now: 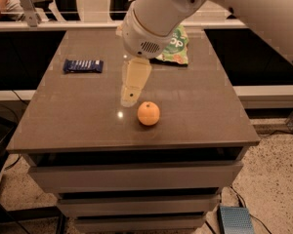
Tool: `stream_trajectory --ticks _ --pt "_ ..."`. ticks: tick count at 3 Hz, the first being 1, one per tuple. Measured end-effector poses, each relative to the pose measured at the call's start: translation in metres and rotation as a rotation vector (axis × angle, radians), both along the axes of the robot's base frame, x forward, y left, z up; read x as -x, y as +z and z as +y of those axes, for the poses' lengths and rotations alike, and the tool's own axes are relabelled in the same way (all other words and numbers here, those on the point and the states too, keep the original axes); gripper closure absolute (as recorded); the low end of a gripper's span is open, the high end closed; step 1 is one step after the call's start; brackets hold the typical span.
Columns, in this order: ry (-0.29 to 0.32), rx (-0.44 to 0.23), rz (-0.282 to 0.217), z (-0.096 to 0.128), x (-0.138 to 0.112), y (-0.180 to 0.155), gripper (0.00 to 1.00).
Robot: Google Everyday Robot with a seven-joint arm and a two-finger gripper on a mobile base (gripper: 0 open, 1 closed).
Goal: Pick rxbar blueberry
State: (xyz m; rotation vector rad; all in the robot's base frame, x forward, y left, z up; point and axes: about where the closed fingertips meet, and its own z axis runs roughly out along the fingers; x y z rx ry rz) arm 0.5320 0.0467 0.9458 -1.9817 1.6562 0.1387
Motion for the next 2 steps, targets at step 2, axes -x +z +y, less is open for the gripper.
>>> stream_trajectory --ticks 2 --pt "-0.034 -0.158 -0.013 0.024 -0.032 0.011 0.0"
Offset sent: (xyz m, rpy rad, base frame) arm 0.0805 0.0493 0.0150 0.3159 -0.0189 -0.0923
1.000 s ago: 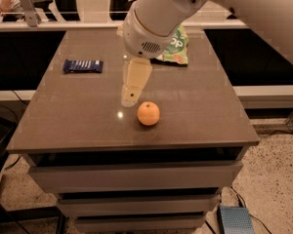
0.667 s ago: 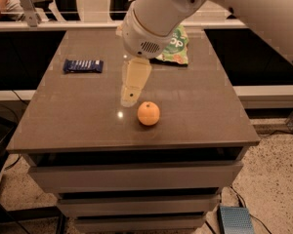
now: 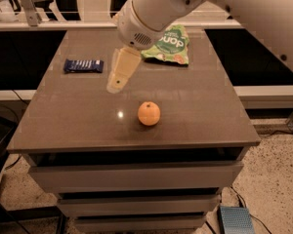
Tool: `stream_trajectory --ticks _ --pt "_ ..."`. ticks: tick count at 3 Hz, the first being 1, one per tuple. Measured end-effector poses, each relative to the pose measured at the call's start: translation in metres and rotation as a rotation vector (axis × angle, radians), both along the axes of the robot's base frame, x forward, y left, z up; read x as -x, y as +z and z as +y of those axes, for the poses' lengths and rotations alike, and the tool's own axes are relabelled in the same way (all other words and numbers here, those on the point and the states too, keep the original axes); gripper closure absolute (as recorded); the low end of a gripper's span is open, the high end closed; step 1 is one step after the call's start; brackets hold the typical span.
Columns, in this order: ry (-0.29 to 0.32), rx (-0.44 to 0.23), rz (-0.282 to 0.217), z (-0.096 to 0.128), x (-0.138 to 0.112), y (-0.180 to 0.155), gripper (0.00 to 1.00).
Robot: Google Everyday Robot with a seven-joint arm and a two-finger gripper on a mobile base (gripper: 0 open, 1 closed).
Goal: Pick rxbar blueberry
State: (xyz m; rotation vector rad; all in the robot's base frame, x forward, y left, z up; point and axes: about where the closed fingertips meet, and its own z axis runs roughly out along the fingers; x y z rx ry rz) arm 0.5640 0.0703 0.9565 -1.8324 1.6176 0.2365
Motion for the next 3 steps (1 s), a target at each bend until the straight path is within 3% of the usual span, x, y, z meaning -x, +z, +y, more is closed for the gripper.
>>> stream_trajectory --ticks 2,3 --pt "-0.092 -0.114 -0.004 0.044 -0.093 -0.016 0.0" --pt "-0.139 -0.116 -0.006 0.054 -0.134 -0.027 0.0"
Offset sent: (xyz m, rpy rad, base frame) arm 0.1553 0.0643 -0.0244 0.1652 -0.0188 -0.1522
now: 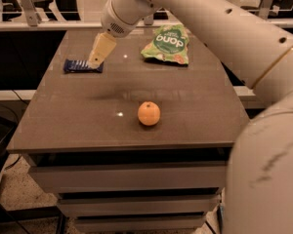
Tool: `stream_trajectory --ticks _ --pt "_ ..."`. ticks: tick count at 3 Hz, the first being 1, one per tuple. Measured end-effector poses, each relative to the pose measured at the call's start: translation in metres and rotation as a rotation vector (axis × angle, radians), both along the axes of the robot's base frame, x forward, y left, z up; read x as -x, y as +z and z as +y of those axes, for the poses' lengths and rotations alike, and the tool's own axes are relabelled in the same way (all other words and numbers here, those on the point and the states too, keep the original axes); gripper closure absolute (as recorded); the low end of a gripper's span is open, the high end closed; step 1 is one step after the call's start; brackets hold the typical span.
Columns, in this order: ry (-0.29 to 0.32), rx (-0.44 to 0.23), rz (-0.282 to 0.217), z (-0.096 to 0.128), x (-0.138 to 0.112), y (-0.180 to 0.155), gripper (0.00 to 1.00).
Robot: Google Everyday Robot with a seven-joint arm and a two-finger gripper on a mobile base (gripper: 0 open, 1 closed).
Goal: Pick rxbar blueberry
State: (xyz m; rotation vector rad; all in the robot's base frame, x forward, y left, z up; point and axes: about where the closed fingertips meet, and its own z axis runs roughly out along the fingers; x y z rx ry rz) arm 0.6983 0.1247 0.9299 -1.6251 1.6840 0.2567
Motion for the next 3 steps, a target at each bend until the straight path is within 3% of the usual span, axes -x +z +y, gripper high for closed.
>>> stream_trajectory --ticks 2,3 --pt "-0.066 0.005 0.059 0.013 -0.058 -0.048 0.0" --pt "-0.053 -0.007 0.084 0.029 -0.07 -0.071 0.0"
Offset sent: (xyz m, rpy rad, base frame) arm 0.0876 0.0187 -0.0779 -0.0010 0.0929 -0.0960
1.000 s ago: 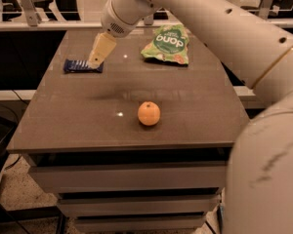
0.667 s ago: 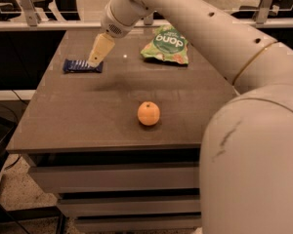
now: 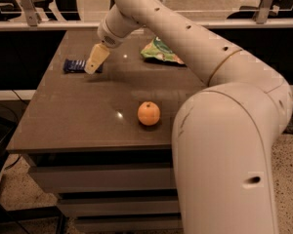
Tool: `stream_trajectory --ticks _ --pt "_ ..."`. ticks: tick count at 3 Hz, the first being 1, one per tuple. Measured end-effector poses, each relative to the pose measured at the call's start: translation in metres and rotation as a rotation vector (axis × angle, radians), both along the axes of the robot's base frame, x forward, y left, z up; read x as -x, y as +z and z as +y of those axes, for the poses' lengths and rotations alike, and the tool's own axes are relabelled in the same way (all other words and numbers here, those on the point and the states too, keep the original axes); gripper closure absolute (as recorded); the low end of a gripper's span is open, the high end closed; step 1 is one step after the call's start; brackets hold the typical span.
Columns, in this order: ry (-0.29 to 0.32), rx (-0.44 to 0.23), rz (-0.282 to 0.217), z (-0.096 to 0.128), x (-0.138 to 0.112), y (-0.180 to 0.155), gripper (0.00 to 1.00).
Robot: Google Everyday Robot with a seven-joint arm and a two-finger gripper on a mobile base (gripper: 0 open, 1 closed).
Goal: Pick rxbar blueberry
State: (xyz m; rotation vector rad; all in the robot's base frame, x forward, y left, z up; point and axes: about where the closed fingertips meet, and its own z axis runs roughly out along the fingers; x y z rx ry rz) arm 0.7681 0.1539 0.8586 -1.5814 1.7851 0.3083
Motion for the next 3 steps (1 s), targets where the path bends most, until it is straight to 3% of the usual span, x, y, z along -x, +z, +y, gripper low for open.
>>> stream_trajectory --ticks 1,2,3 --pt "0.015 -0.012 0.046 0.018 -0.002 -0.024 0.0" --pt "0.026 -0.03 0.085 0.03 0.002 -0.037 0.16" --pt "0.032 -0.058 0.101 0.034 0.007 -0.032 0.41"
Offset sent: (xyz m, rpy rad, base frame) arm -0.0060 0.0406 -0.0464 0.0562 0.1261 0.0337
